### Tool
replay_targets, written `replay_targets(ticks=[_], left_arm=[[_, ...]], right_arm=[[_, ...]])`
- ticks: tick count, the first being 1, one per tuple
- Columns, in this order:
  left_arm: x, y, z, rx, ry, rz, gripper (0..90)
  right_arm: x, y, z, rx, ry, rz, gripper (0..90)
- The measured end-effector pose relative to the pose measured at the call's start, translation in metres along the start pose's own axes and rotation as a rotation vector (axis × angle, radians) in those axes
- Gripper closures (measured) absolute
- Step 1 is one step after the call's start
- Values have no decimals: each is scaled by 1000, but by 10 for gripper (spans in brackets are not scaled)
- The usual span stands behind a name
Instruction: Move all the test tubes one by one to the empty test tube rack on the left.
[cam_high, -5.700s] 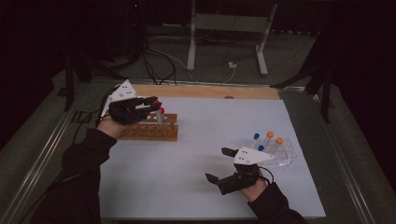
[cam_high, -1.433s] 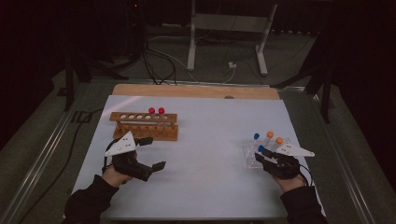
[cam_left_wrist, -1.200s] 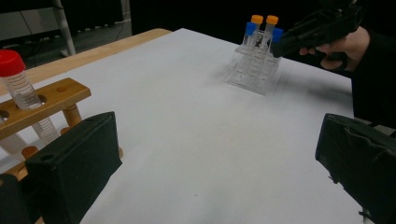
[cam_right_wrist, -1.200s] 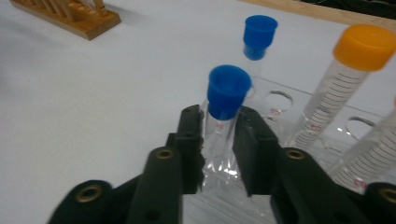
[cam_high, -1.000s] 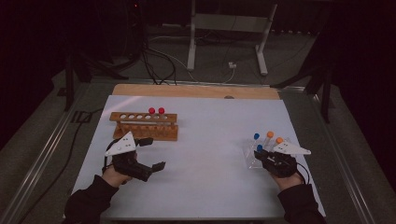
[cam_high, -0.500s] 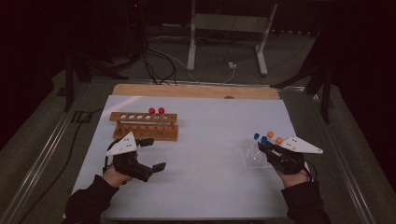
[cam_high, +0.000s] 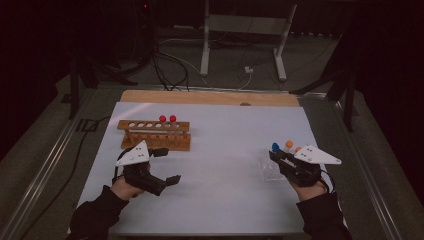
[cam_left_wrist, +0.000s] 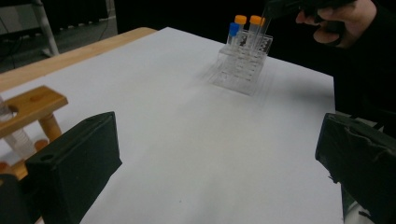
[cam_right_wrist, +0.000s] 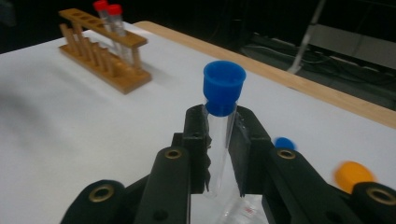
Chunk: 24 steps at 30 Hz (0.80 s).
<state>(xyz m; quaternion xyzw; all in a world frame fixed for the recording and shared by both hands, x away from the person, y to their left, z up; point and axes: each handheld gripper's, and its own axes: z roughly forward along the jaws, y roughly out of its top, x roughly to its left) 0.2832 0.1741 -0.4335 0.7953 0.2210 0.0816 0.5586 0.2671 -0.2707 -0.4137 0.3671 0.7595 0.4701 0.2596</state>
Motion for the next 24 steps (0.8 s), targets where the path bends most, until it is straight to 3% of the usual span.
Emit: replay_targets(ticks=[24], left_arm=[[-20,39,35,7,-96,70,9]], right_arm=[[65,4,43,63,268,-73,768]])
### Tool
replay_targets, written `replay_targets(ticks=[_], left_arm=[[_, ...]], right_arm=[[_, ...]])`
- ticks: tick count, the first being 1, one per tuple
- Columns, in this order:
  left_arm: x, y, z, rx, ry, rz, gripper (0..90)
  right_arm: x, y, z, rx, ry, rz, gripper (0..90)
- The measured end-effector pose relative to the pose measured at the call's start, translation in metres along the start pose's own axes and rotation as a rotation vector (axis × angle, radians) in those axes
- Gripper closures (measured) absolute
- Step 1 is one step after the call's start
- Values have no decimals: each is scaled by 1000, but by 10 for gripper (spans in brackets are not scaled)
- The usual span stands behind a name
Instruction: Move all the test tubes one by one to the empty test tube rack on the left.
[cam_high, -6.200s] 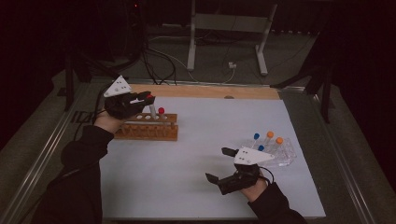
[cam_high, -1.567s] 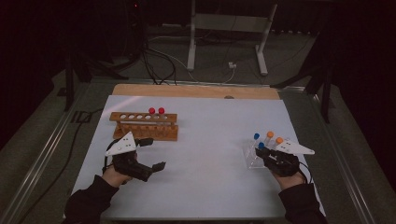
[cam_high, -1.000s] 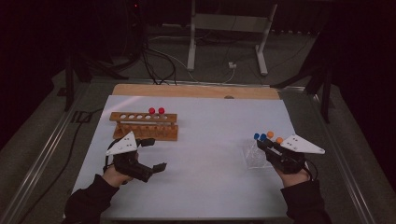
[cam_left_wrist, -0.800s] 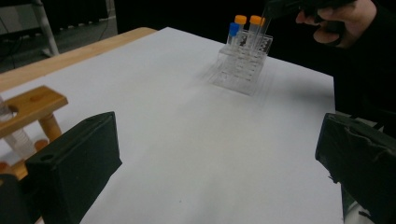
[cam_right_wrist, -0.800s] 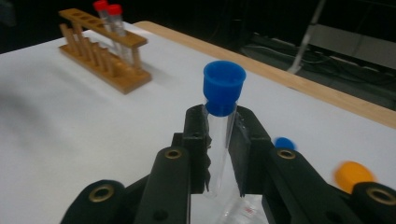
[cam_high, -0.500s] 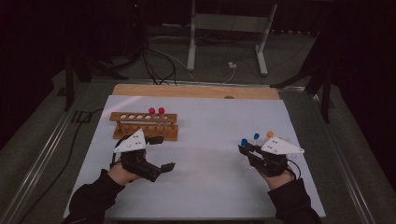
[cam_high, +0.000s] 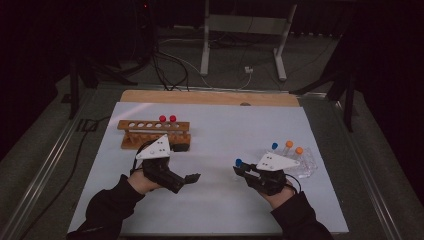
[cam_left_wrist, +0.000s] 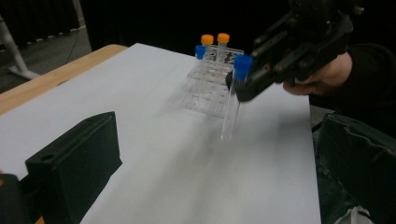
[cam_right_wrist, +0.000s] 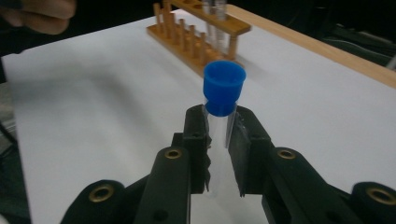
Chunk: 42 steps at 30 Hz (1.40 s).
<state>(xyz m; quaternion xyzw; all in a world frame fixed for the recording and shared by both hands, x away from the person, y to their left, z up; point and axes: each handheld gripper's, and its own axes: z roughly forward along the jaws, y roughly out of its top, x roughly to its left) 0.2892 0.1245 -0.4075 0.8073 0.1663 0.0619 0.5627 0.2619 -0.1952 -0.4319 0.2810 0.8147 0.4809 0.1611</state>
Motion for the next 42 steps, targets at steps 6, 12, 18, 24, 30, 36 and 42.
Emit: replay_targets(ticks=[6,12,18,24,30,36,42], left_arm=[[-4,6,12,-1,-35,19,47],[-10,9,25,-3,-67,47,167],[-15,7,38,15,-78,76,298],[-18,5,47,25,-89,108,470],[-20,3,55,47,-101,129,597],[-20,2,59,50,-98,138,710],[-21,3,60,52,-107,145,765]], right_arm=[[12,2,11,14,51,-18,768],[22,2,21,35,94,-32,768],[28,1,25,44,116,-39,768],[30,3,25,40,121,-43,768],[30,4,24,37,122,-40,768],[30,4,24,38,125,-39,768],[29,4,23,35,119,-37,767]])
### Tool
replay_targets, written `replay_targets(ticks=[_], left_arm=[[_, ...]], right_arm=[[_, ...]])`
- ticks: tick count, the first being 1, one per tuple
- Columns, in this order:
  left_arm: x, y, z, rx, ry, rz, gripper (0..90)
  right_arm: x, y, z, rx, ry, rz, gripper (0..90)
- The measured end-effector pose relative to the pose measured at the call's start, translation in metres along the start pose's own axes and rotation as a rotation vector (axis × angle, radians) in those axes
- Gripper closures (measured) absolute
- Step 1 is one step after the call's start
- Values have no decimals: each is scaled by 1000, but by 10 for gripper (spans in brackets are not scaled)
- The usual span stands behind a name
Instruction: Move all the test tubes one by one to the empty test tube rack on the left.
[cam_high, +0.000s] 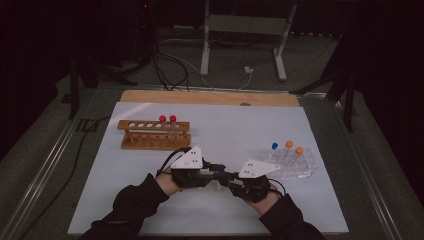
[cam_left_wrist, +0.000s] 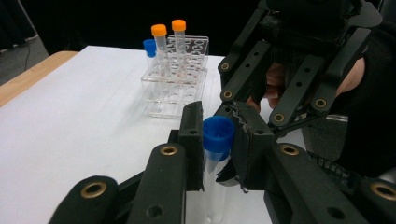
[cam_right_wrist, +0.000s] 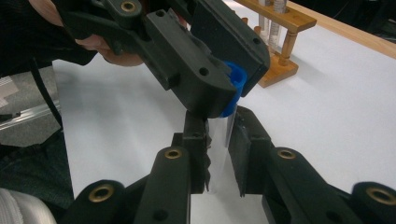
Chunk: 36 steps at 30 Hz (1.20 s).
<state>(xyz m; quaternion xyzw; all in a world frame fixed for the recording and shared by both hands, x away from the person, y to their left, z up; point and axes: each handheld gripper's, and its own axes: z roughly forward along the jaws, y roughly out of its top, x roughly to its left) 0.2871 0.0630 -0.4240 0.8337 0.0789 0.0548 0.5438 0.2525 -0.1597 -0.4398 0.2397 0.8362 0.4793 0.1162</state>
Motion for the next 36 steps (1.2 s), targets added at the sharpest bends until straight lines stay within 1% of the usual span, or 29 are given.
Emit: replay_targets(ticks=[4,7,8,9,11,12,14,16,18,19,20,23,25,27,30,31,36], left_arm=[[0,3,-3,4,-1,11,772],[2,7,-9,-5,10,4,772],[4,9,-12,-10,13,-4,772],[5,11,-15,-13,18,-6,773],[8,14,-22,-17,37,-11,773],[10,15,-26,-24,42,-15,772],[13,18,-34,-25,64,-17,773],[16,21,-42,-32,83,-18,772],[20,23,-51,-32,109,-14,772],[21,24,-55,-39,119,-20,772],[23,25,-59,-41,136,-19,772],[28,27,-73,-48,178,-25,772],[32,29,-82,-50,203,-30,772],[36,29,-90,-48,236,-38,772],[43,29,-102,-51,274,-47,772],[45,29,-106,-51,285,-51,772],[55,26,-123,-56,346,-73,772]], right_arm=[[0,0,-1,-14,2,1,755],[0,0,-1,-25,-2,3,661],[0,0,-1,-31,-2,4,628],[0,0,-2,-38,-5,10,576],[-1,0,-3,-56,-12,22,502],[-2,0,-4,-66,-15,32,451],[-3,1,-6,-82,-14,43,352],[-3,1,-8,-102,-28,51,268],[-4,2,-10,-115,-29,61,196],[-5,3,-11,-120,-38,61,163],[-5,3,-12,-122,-42,71,135],[-7,3,-15,-145,-57,78,106],[-9,3,-16,-150,-59,83,88],[-10,3,-17,-156,-59,83,22],[-11,3,-19,-153,-47,88,13],[-11,3,-19,-148,-50,84,0],[-11,2,-19,-142,-58,74,0]])
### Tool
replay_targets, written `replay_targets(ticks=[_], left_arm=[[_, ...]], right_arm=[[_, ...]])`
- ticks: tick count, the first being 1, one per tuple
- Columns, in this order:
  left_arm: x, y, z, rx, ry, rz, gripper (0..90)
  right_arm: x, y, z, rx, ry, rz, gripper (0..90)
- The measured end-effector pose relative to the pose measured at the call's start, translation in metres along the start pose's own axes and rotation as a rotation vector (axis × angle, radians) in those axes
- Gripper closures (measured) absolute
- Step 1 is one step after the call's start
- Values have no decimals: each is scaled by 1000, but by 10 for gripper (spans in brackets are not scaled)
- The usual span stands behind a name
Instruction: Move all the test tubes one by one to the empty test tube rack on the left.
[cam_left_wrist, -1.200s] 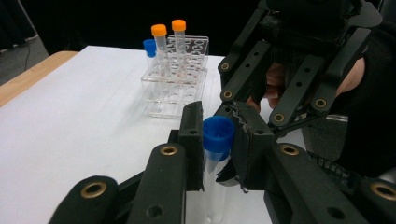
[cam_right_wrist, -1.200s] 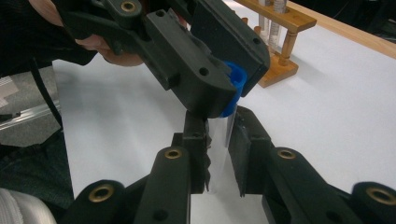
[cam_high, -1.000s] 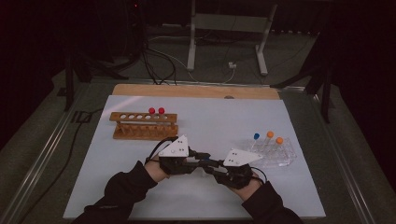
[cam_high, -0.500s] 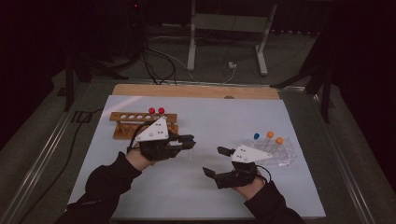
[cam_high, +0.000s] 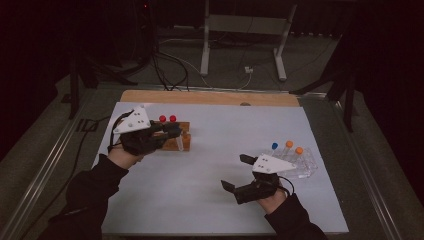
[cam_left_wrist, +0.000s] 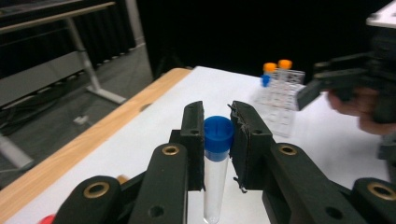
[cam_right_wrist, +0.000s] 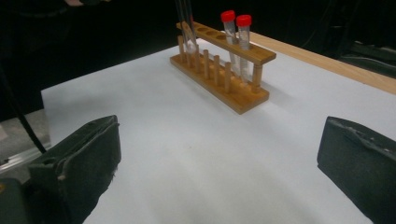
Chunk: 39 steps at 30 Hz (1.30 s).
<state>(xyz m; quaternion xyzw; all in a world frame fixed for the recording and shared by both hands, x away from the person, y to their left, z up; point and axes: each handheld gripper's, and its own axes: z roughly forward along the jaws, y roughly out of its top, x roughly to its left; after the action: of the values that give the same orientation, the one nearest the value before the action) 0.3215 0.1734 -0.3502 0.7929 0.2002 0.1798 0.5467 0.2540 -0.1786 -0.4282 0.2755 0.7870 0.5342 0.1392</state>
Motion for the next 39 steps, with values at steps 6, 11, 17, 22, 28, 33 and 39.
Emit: replay_targets(ticks=[6,11,17,22,28,33,39], left_arm=[[18,-5,-11,13,66,-21,772],[31,-10,-16,14,120,-34,772],[50,-15,-18,5,189,-64,772],[64,-18,-14,11,243,-73,772],[78,-24,-5,18,285,-91,772],[86,-33,2,28,309,-109,772],[93,-43,10,30,323,-133,772]], right_arm=[[0,0,0,-1,-3,2,0],[-1,0,-1,1,-5,-5,0],[-1,0,-1,9,-4,-10,0],[-1,0,-1,10,-1,-12,0],[-2,0,-2,11,0,-13,0],[-3,0,-3,10,-3,-12,0],[-3,-1,-3,8,-2,-7,0]])
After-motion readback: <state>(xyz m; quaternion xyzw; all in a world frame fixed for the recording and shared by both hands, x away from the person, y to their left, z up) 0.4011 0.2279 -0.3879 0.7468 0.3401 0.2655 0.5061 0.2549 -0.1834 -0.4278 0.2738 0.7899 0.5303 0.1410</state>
